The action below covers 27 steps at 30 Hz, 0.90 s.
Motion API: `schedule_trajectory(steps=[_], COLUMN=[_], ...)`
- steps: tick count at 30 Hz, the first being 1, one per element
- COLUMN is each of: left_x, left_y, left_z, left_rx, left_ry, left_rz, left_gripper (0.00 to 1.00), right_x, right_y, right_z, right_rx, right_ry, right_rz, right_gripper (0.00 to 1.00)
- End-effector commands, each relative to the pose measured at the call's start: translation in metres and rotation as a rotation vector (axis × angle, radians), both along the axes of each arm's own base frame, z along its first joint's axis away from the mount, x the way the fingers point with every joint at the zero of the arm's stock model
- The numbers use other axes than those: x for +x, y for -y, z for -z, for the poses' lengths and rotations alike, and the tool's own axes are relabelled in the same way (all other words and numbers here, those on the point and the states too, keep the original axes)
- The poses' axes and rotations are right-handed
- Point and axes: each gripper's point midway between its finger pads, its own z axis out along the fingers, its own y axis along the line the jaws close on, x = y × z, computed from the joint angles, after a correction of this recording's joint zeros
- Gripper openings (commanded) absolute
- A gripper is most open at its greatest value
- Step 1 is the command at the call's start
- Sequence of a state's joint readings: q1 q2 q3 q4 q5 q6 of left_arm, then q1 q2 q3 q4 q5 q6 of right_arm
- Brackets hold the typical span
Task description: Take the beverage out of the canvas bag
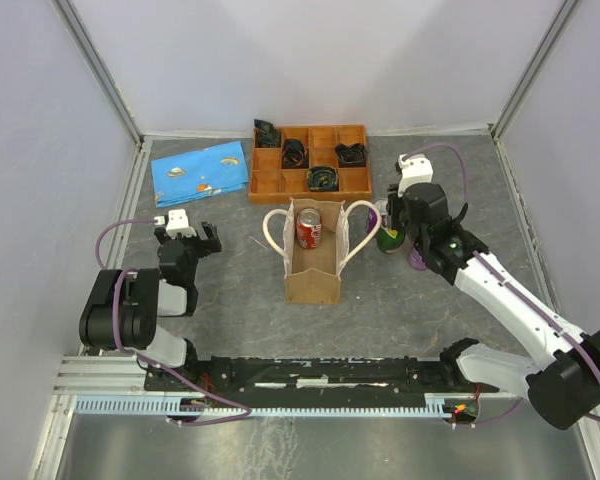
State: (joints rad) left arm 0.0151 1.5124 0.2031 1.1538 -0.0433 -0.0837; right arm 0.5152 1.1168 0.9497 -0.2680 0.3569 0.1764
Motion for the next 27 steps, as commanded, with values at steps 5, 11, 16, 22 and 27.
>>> schedule_trajectory(steps=[5,11,16,22,27], left_x=[0.009,0.009,0.010,0.010,0.009], left_y=[-0.001,-0.001,-0.001,-0.001,-0.001], left_z=[-0.016,-0.015,-0.016,-0.016,-0.016], left_rx=[0.045,0.045,0.045,0.045,0.045], left_ry=[0.054,0.052,0.054,0.055,0.054], left_rz=[0.005,0.005,0.006,0.005,0.006], left_gripper=[0.99,0.99,0.99,0.99,0.99], right_x=[0.010,0.009,0.007,0.007,0.009], right_y=[-0.008,0.002,0.000,0.000,0.002], right_z=[-0.002,-0.001,0.005,0.008,0.000], right_rx=[0.156,0.142,0.155,0.149,0.150], right_ry=[0.136,0.154,0.140,0.110,0.116], right_rz=[0.030,0.069,0.069,0.075,0.088], right_gripper=[0.00,0.00,0.00,0.50,0.94])
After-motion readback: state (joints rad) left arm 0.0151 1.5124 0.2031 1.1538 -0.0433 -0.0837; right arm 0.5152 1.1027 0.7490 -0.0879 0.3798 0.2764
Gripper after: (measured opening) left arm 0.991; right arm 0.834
